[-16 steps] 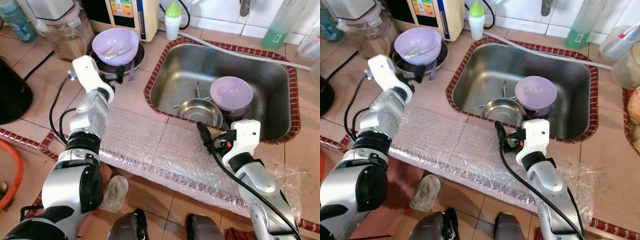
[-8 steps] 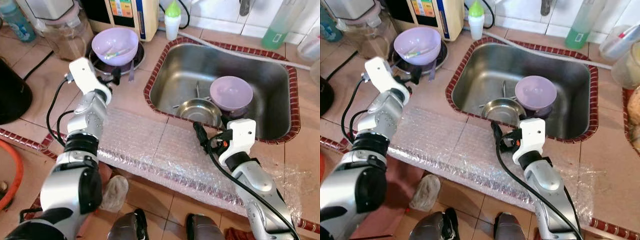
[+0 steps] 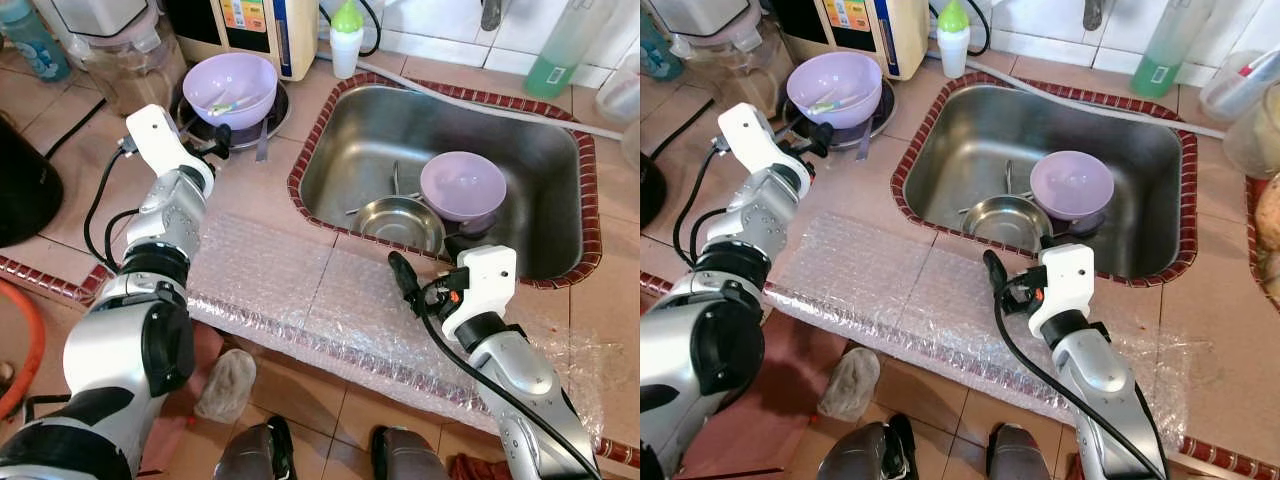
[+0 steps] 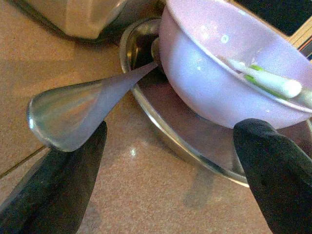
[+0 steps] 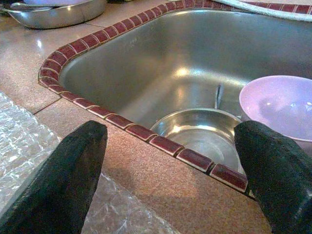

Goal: Kitchen organization

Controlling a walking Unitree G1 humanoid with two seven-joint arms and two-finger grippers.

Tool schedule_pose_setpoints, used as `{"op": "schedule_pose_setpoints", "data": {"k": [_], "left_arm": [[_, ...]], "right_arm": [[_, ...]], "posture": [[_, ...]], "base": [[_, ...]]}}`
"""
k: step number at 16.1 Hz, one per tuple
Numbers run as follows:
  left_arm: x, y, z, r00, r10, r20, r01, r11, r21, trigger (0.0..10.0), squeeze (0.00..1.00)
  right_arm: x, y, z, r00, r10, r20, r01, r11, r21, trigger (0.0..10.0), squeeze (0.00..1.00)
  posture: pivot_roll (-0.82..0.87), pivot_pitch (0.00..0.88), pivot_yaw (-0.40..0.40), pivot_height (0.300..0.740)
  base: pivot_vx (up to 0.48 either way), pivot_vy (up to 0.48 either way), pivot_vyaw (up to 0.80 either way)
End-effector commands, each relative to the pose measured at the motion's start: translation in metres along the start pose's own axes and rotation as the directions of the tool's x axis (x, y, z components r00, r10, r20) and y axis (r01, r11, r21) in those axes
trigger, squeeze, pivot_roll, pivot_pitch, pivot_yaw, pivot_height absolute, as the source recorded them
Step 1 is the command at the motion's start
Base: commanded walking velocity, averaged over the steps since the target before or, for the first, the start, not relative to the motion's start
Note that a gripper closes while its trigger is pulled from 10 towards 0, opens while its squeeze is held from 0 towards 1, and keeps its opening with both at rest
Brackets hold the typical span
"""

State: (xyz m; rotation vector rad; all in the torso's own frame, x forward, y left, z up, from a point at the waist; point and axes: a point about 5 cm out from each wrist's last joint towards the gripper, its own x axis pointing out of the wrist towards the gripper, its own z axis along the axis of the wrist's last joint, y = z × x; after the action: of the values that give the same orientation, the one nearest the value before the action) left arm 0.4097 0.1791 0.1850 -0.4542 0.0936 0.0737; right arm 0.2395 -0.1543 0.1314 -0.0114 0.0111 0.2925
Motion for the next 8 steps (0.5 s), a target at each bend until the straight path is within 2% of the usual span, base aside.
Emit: {"op": "schedule_pose_setpoints", "data": {"k": [1,3,8], "left_arm": [[0.0001,0.0056,-0.0067,0.998,0.018,-0.059,-0.018,1.000,0.011,10.0,0.00],[-0.0003,0.0073,-0.0138,0.994,0.022,-0.109,-0.018,0.999,0.043,10.0,0.00],[-0.0002,0.0085,-0.0140,0.989,0.016,-0.146,-0.004,0.997,0.082,10.0,0.00]], "right_arm": [[-0.0044,0.0003,-0.0060,0.999,-0.001,-0.045,0.001,1.000,-0.004,10.0,0.00],[-0.0057,-0.0001,-0.0061,0.999,0.000,-0.050,0.000,1.000,-0.005,10.0,0.00],[-0.0061,0.0007,-0.0077,0.998,-0.002,-0.055,0.002,1.000,-0.002,10.0,0.00]], "posture": [[-0.28,0.220,0.081,0.740],[-0.28,0.224,0.081,0.740],[-0.27,0.219,0.087,0.740]], "base": [[0.000,0.000,0.00],[0.000,0.000,0.00],[0.000,0.000,0.00]]}}
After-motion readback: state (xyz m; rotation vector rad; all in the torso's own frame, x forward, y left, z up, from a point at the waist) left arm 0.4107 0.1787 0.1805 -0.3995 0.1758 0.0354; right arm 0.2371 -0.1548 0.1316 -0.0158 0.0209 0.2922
